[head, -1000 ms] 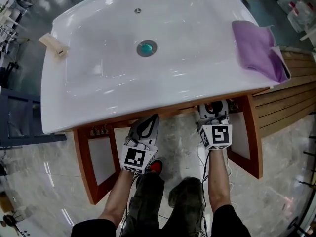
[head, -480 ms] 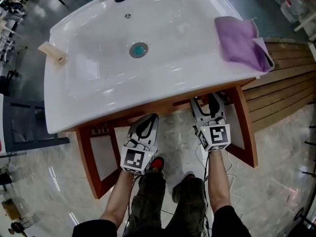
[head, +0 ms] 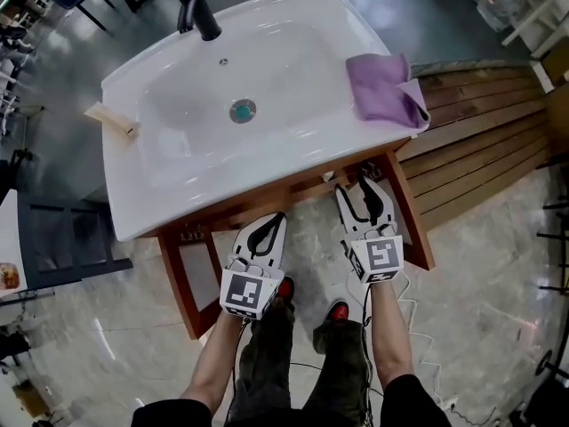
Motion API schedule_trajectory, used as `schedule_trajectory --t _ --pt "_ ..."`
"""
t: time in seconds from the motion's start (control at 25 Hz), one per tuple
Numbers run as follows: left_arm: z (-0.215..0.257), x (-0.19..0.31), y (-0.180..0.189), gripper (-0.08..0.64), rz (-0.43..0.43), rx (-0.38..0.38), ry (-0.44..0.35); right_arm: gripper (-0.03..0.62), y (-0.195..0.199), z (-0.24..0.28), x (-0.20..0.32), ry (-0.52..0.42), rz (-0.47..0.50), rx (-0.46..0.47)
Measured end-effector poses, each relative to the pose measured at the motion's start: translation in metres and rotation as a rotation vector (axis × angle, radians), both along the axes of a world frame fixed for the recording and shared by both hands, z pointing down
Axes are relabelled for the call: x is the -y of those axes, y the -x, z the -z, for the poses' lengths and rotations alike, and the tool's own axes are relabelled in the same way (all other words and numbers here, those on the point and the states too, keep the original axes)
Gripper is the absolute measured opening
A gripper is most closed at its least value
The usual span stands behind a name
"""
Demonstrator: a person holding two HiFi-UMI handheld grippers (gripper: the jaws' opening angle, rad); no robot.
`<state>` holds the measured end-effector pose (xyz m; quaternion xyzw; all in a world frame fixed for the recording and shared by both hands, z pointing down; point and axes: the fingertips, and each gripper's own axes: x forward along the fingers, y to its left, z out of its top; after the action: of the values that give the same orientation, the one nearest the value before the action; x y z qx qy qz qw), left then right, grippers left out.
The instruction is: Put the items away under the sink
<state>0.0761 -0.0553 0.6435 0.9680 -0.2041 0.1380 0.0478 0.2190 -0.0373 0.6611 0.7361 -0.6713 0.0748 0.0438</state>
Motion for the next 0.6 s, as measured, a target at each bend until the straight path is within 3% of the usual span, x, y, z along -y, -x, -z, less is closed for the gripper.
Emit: schedule_trajectory --t 0.6 --pt "0.186 0.011 0.001 0.006 0.012 -0.068 -0.083 0.087 0.003 0.187 -0.034 -0.053 -0.047 -0.090"
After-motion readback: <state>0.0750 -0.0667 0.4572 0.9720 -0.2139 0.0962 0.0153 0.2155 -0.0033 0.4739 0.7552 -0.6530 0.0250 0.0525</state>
